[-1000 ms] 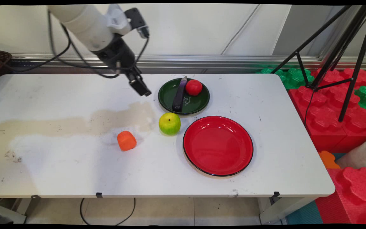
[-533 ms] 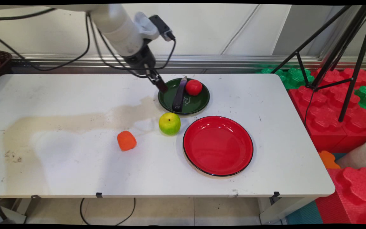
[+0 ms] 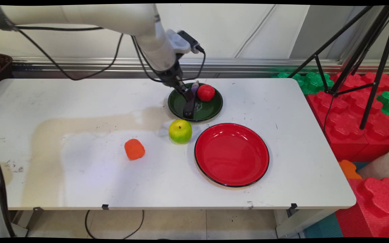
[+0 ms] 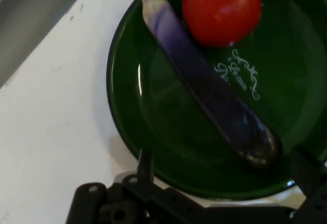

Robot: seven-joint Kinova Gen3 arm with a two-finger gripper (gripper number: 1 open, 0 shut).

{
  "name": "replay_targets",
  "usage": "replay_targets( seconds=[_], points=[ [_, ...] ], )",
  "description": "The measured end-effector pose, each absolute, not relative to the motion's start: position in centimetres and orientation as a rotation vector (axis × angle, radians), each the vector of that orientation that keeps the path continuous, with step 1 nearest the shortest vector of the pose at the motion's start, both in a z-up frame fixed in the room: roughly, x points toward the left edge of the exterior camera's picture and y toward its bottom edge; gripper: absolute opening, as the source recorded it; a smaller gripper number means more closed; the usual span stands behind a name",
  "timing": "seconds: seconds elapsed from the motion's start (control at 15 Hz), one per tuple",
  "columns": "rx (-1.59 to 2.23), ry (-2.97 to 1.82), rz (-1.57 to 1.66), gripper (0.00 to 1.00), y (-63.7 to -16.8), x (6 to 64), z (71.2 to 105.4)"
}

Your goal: Pick up the eggplant from the green plate

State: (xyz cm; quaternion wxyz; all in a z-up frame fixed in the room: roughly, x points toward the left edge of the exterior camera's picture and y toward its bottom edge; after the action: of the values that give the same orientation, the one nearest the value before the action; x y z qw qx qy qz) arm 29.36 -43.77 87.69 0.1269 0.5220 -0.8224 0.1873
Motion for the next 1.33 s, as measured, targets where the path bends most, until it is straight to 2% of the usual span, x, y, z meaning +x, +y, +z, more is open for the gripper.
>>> replay_targets(
  seconds=[0.4, 1.07, 1.13, 1.33],
  points=[
    [1.607, -2.346, 0.525, 1.0, -46.5, 27.7, 83.9],
    [1.753, -2.247, 0.507, 1.0, -48.7, 25.9, 79.4],
    [1.767, -2.234, 0.506, 0.0, -48.7, 25.8, 79.2],
    [1.802, -2.194, 0.512, 0.0, -48.9, 25.5, 78.7]
  ],
)
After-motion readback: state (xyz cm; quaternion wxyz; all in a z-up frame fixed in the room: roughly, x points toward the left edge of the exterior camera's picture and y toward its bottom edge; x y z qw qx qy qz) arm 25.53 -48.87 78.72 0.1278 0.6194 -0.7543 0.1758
